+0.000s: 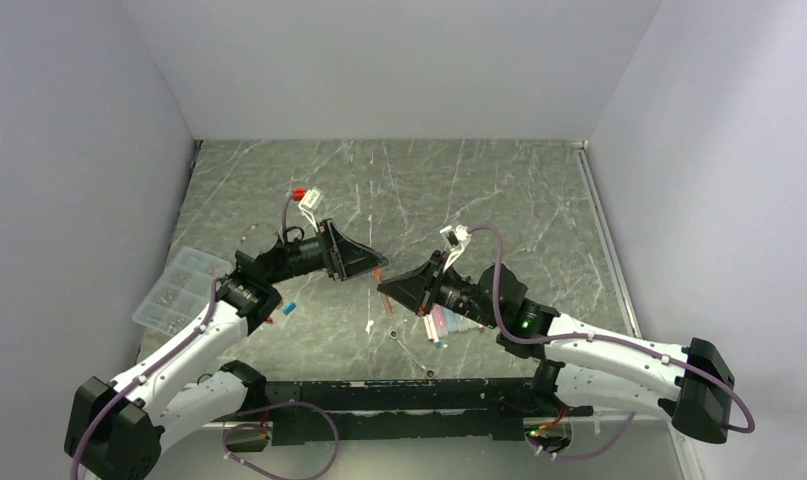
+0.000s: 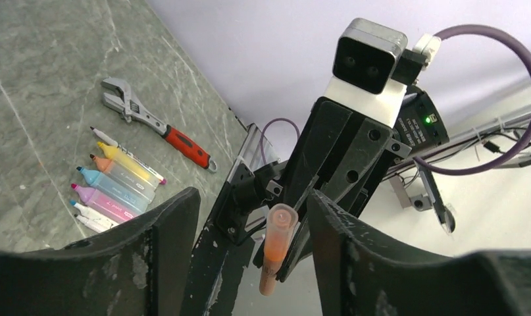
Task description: Open the pen caps
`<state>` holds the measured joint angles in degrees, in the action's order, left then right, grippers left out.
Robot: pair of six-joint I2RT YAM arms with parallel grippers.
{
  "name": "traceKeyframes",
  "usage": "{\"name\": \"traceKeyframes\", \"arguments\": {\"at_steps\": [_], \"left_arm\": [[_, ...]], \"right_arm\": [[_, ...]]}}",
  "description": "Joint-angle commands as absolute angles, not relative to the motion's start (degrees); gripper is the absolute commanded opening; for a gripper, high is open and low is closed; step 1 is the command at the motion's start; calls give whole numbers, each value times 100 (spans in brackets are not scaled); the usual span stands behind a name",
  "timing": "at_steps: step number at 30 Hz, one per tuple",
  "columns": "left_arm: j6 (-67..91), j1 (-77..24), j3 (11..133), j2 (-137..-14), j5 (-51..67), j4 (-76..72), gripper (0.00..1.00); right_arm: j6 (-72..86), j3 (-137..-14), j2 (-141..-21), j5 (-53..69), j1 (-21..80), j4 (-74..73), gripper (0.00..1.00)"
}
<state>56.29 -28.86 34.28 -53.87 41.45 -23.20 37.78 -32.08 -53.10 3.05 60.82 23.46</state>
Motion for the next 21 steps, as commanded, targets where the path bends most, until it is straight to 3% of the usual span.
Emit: {"name": "traceKeyframes", "arguments": {"at_steps": [1,10,12,14,16,21], "left_arm": [[5332,-3016,3715,-5439,4278,-2471,61],[5343,-3144,3658,-5456,4210,-2527,37],[5344,-3171,3665,-5466,4211,-2516,38],[5344,-3196,3673,-5467,4207,-2483,47],[5336,-3213,3682,-5454,4207,-2454,49],[5317,-3265,3648,-5398,4154,-2417,41]], "right_arm": [[3911,-3252,-5284,425,6064,2812,0],[3876,-3210,-5165,241,6047,2611,0],[3876,-3195,-5153,193,6042,2590,0],[3883,-3175,-5134,137,6034,2576,0],[3888,-3147,-5096,41,6028,2575,0],[3901,-3114,-5045,11,6017,2547,0]]}}
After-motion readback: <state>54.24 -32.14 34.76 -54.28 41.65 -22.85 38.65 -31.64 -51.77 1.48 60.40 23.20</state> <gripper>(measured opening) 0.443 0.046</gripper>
